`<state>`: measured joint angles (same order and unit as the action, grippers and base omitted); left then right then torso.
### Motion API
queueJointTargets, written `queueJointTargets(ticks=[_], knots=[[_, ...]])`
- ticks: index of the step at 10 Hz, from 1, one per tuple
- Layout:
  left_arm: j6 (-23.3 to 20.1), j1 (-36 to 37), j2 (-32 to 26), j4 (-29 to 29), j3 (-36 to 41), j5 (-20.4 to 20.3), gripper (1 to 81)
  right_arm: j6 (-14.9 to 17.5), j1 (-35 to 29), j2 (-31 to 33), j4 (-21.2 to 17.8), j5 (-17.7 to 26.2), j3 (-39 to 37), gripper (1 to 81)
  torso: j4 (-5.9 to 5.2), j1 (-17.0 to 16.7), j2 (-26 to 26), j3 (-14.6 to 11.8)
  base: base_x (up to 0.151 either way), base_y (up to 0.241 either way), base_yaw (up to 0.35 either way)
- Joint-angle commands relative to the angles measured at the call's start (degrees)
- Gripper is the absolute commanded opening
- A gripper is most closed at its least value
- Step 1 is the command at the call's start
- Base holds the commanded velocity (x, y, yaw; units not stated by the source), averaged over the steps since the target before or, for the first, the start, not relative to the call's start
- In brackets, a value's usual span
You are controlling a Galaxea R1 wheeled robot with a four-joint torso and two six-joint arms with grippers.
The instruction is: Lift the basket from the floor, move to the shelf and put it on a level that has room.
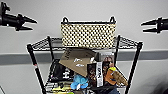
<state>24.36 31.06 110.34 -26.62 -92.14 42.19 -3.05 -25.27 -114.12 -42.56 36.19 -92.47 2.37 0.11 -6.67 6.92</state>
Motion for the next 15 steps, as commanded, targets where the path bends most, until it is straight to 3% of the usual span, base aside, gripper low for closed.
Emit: queueJointTargets(ticks=[1, 5, 10, 15], knots=[[0.34, 2.39, -4.93, 5.00, 1.78, 2.63, 81.1, -0.20, -3.86, 3.24, 3.44, 2.83, 0.54, 81.1, 0.00, 0.00, 0.00, 0.00, 0.000, 0.000, 0.000], [0.08, -3.32, -11.53, 7.29, 5.56, 2.54, 81.1, -0.12, 5.00, 8.87, 8.01, 2.83, 1.07, 81.1, 0.00, -0.04, -0.02, -0.02, 0.000, 0.000, 0.000], [-3.61, -18.17, -18.74, 7.02, 6.79, 1.49, 81.1, 0.50, 18.80, 11.95, 8.46, 2.04, 1.42, 81.1, 0.00, -0.04, -0.02, -0.05, 0.000, 0.000, 0.000], [-5.02, -38.11, -18.31, 7.11, 10.84, -11.06, 81.1, 0.85, 33.92, 12.31, 8.28, 0.38, -4.11, 81.1, 0.00, -0.04, -0.05, -0.09, 0.000, 0.000, 0.000]])
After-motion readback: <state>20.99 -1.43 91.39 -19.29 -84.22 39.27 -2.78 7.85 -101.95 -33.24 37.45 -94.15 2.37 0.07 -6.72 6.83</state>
